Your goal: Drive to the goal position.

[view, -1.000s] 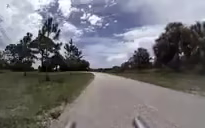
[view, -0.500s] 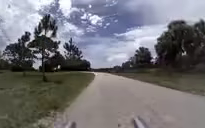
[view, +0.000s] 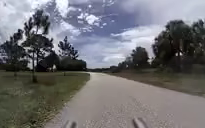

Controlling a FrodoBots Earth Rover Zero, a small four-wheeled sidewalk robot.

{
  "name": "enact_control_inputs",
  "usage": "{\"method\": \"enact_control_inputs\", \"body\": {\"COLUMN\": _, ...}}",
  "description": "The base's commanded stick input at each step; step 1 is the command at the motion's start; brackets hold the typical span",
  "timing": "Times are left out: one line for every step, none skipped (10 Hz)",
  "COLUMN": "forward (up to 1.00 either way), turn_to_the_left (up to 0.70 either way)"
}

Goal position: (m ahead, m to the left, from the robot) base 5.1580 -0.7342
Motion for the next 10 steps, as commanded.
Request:
{"method": "enact_control_inputs", "body": {"forward": 0.85, "turn_to_the_left": 0.00}}
{"method": "enact_control_inputs", "body": {"forward": 0.85, "turn_to_the_left": 0.00}}
{"method": "enact_control_inputs", "body": {"forward": 0.85, "turn_to_the_left": -0.24}}
{"method": "enact_control_inputs", "body": {"forward": 0.85, "turn_to_the_left": -0.32}}
{"method": "enact_control_inputs", "body": {"forward": 0.85, "turn_to_the_left": -0.33}}
{"method": "enact_control_inputs", "body": {"forward": 0.85, "turn_to_the_left": -0.34}}
{"method": "enact_control_inputs", "body": {"forward": 0.85, "turn_to_the_left": -0.34}}
{"method": "enact_control_inputs", "body": {"forward": 0.85, "turn_to_the_left": -0.26}}
{"method": "enact_control_inputs", "body": {"forward": 0.85, "turn_to_the_left": -0.05}}
{"method": "enact_control_inputs", "body": {"forward": 0.85, "turn_to_the_left": -0.01}}
